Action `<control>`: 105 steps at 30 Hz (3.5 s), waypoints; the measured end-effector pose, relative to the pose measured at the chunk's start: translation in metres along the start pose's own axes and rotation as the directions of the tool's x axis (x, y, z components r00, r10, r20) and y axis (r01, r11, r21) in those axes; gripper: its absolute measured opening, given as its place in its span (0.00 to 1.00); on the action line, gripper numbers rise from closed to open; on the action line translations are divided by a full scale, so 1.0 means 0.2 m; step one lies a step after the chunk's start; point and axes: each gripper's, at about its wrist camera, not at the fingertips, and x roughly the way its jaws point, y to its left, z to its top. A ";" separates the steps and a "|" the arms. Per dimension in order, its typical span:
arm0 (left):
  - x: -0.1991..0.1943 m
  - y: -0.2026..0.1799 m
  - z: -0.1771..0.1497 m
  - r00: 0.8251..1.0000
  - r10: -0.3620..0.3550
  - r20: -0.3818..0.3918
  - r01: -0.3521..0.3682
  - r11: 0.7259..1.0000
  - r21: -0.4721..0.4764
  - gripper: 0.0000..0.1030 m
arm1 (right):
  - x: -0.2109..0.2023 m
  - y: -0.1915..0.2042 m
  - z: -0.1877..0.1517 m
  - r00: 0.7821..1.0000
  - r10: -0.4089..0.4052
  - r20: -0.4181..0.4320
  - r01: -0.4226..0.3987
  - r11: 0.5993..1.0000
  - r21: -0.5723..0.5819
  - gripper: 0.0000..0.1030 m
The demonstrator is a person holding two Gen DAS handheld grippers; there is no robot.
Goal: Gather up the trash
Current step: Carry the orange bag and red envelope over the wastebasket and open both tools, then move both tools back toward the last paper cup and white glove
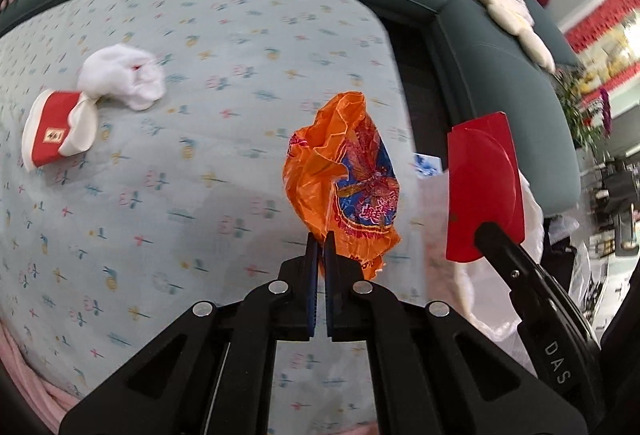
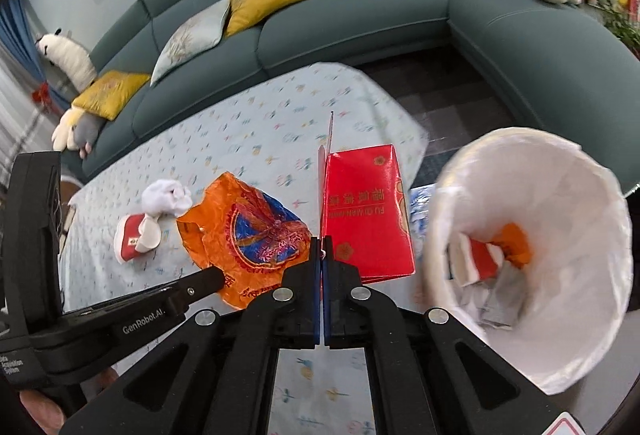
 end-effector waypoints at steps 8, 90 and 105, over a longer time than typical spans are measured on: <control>-0.04 -0.30 -0.05 0.999 -0.037 0.010 0.035 0.994 0.102 0.02 | -0.19 -0.25 0.00 0.997 -0.050 0.059 0.046 0.997 0.067 0.01; -0.30 0.61 0.02 0.963 0.235 0.133 -0.219 0.968 -0.122 0.77 | -0.04 0.39 -0.04 0.999 -0.040 0.017 0.042 0.993 -0.106 0.58; -0.21 1.06 0.17 0.960 0.263 0.093 -0.250 0.960 -0.126 0.86 | 0.26 0.73 -0.03 0.998 -0.010 -0.067 -0.001 0.986 -0.165 0.58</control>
